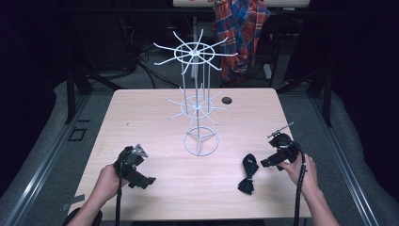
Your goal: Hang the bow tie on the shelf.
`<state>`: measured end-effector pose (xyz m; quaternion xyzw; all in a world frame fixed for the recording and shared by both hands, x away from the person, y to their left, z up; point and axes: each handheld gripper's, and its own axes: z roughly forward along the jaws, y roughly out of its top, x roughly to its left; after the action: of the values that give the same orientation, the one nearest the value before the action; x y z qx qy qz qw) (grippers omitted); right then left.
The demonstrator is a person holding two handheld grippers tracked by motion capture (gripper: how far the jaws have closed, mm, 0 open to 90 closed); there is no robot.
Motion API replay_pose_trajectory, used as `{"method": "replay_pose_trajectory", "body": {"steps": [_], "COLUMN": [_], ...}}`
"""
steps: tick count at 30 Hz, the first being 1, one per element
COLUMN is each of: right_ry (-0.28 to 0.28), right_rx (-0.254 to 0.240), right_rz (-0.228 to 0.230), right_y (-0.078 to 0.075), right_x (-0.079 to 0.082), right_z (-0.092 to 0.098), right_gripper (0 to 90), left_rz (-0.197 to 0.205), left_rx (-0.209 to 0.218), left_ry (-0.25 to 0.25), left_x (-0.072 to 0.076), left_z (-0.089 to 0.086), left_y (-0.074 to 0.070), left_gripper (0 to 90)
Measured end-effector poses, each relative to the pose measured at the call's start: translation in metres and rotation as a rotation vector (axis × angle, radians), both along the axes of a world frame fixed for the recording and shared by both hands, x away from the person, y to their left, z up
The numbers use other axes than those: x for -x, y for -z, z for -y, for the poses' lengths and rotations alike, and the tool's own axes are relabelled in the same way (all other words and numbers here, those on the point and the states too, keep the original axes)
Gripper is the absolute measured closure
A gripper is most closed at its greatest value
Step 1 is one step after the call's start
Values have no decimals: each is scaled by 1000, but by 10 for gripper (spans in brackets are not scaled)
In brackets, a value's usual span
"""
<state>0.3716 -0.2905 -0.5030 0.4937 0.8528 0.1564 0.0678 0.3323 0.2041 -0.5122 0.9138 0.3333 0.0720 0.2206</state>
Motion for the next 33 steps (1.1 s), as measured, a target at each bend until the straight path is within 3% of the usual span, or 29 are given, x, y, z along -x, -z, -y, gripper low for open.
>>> {"method": "replay_pose_trajectory", "body": {"steps": [2, 6, 8, 11, 17, 20, 22, 26, 27, 31, 33], "right_ry": [18, 6, 19, -5, 24, 11, 27, 15, 17, 0, 8], "right_rx": [-34, -13, -33, -13, -53, -42, -67, -66, -73, -44, -29], "right_rz": [18, 17, 28, 10, 22, 21, 27, -7, 7, -14, -21], "right_y": [2, -1, -1, -2, 3, 5, 7, 10, 13, 15, 19], "right_x": [1, -1, -1, -2, -8, -11, -11, -13, -13, -15, -17], "right_z": [-1, -1, -4, -5, -7, -9, -12, -17, -19, -25, -26], "right_gripper": [134, 102, 95, 84, 52, 49, 49, 19, 16, 2, 48], "left_rz": [3, 4, 5, 8, -2, -3, -4, -7, -7, -6, -8], "left_rx": [0, 1, 0, 3, -9, -11, -11, -9, -9, -10, -12], "left_ry": [2, -3, -10, -14, -8, -12, -14, -14, -14, -14, -12], "left_x": [1, 2, 2, 1, 0, -1, -1, -1, -1, -1, -1], "left_z": [0, -2, -4, -4, -2, -2, -3, -2, -2, -2, -2], "left_y": [-1, -1, 0, -1, 1, 2, 2, 2, 2, 2, 2], "left_gripper": [0, 0, 0, 0, 0, 0, 0, 0, 0, 0, 0]}}
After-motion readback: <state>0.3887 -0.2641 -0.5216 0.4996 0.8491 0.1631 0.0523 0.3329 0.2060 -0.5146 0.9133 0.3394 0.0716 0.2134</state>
